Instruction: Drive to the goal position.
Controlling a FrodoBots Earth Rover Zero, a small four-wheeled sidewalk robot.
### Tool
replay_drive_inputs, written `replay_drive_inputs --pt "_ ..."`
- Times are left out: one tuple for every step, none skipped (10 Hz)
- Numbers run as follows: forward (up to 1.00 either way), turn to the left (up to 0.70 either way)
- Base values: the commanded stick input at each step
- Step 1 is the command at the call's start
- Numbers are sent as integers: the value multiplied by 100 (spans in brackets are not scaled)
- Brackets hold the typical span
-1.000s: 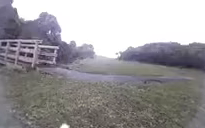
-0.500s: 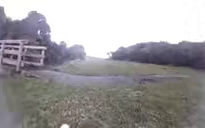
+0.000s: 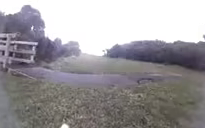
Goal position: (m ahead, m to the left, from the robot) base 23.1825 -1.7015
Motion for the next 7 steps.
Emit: replay_drive_inputs --pt "70 0" --pt "70 0" --pt "70 0" --pt "70 0" --pt "70 0" --pt "70 0" --pt "70 0"
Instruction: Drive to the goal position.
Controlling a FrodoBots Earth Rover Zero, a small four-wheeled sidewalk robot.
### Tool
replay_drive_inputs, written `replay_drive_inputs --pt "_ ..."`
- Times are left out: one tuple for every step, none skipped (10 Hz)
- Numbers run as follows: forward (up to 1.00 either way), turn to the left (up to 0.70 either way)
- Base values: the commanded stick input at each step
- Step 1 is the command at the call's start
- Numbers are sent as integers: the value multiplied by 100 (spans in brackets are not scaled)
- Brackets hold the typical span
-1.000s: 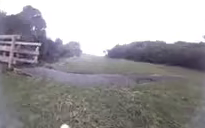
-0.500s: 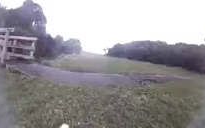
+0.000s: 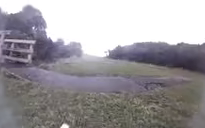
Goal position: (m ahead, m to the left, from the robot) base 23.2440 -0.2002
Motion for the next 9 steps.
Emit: replay_drive_inputs --pt "70 0" --pt "70 0" --pt "70 0" --pt "70 0" --pt "70 0" --pt "70 0" --pt "70 0" --pt "70 0" --pt "70 0"
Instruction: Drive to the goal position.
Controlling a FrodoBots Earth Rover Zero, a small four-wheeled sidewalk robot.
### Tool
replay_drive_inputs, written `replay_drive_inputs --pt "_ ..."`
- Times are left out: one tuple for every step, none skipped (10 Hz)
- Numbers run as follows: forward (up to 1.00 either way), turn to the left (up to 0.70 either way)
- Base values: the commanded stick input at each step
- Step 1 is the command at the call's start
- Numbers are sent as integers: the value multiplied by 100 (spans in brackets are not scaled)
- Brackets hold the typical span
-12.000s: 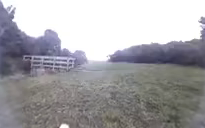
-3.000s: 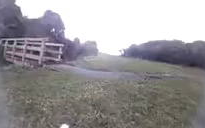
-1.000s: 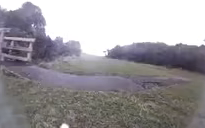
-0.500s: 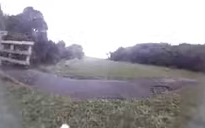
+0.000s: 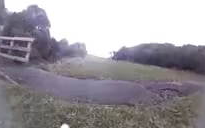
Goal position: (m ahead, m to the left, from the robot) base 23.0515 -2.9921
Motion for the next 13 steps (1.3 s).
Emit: replay_drive_inputs --pt "70 0" --pt "70 0" --pt "70 0" --pt "70 0" --pt "70 0" --pt "70 0" --pt "70 0" --pt "70 0" --pt "70 0" --pt "70 0" --pt "70 0" --pt "70 0" --pt "70 0"
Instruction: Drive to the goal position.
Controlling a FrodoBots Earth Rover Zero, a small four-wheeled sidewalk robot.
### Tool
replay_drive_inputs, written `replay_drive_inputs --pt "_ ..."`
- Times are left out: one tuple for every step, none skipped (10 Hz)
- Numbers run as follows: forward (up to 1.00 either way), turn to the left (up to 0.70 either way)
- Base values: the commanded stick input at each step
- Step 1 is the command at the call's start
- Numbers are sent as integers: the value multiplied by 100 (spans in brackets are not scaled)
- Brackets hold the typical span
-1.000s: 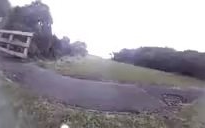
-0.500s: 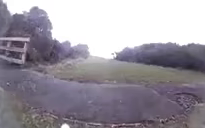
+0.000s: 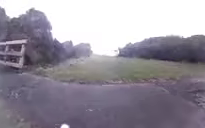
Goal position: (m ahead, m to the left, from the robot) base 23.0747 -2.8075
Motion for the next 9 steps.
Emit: replay_drive_inputs --pt "70 0" --pt "70 0" --pt "70 0" --pt "70 0" --pt "70 0" --pt "70 0" --pt "70 0" --pt "70 -9" --pt "70 -24"
